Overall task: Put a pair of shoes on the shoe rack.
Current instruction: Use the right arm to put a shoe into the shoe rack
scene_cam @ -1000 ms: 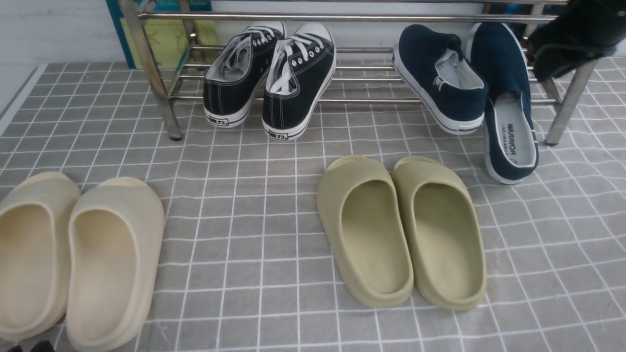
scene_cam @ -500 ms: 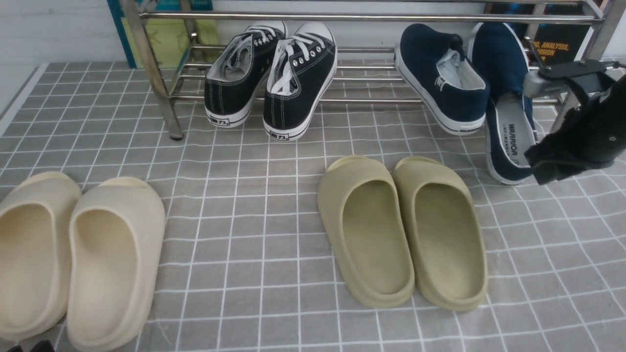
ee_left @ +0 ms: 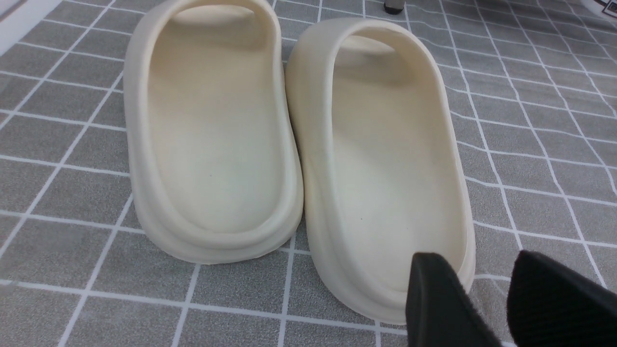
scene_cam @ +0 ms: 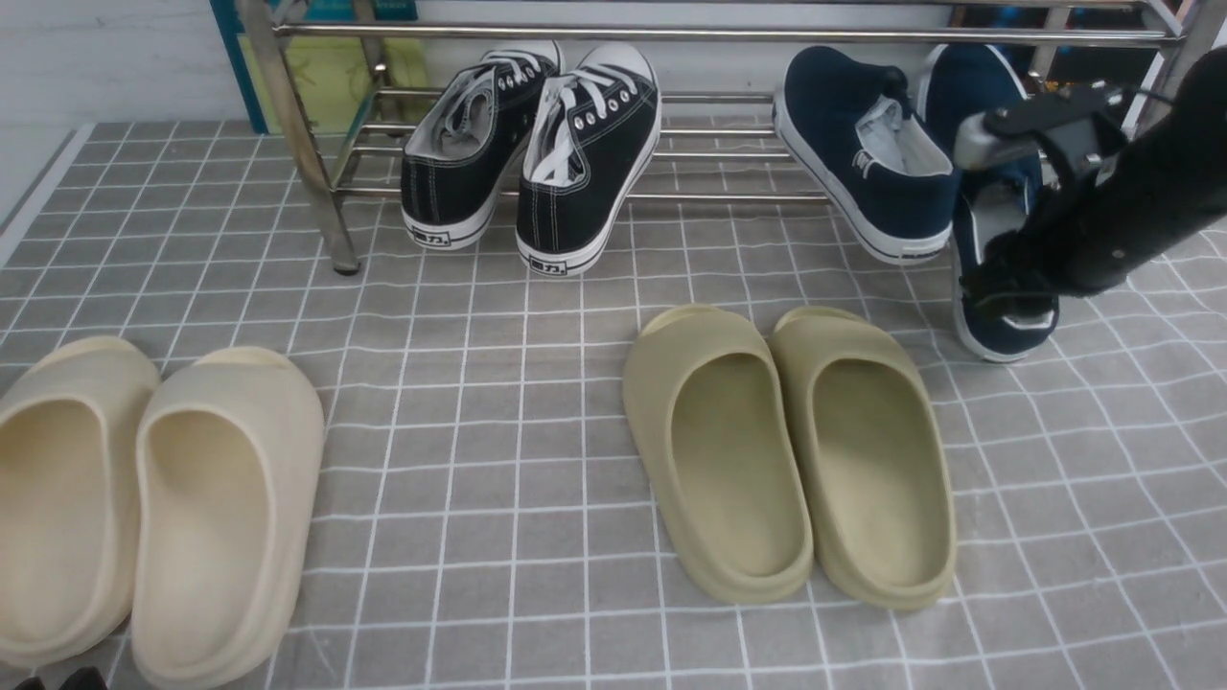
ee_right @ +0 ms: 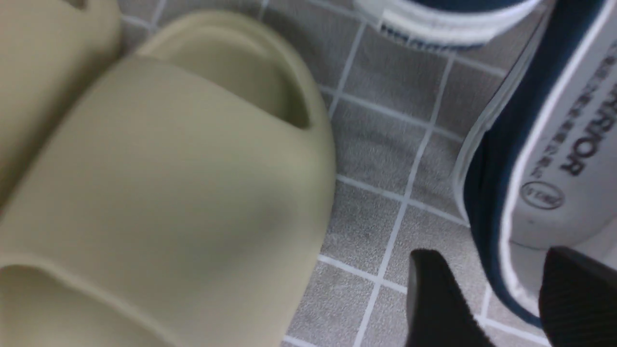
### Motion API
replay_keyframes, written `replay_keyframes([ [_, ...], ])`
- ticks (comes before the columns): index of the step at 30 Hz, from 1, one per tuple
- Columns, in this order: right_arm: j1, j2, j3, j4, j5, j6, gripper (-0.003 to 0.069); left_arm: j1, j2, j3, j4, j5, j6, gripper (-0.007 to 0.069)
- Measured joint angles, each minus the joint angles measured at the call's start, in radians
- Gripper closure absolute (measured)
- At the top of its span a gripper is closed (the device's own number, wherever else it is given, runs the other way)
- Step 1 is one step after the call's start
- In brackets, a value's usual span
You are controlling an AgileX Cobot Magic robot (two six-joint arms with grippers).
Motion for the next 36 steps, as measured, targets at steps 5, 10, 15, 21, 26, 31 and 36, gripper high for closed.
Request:
replay_keyframes([
  [5,0.000,0.057,-0.004,-0.017,-0.039,-0.001,0.0333,0.000,0.000,0.000,0.000,0.000,0.000,0.0386],
  [10,0.000,0.076,-0.006,-0.029,-0.084,0.000,0.0506,0.000,0.000,0.000,0.000,0.000,0.000,0.0386],
  [15,0.000,0.076,-0.020,-0.069,-0.069,0.039,0.0605,0.000,0.000,0.000,0.000,0.000,0.000,0.0386],
  [21,0.000,0.083,-0.129,-0.098,0.074,0.077,0.0603,0.000,0.000,0.000,0.000,0.000,0.000,0.0386],
  [26,0.001,0.084,-0.227,-0.094,0.140,0.077,0.0603,0.000,0.000,0.000,0.000,0.000,0.000,0.0386],
  [31,0.001,0.090,-0.313,-0.121,0.149,0.077,0.0603,0.000,0.000,0.000,0.000,0.000,0.000,0.0386],
  [36,0.001,0.121,-0.376,-0.154,0.179,0.077,0.0603,0.000,0.000,0.000,0.000,0.000,0.000,0.0386],
])
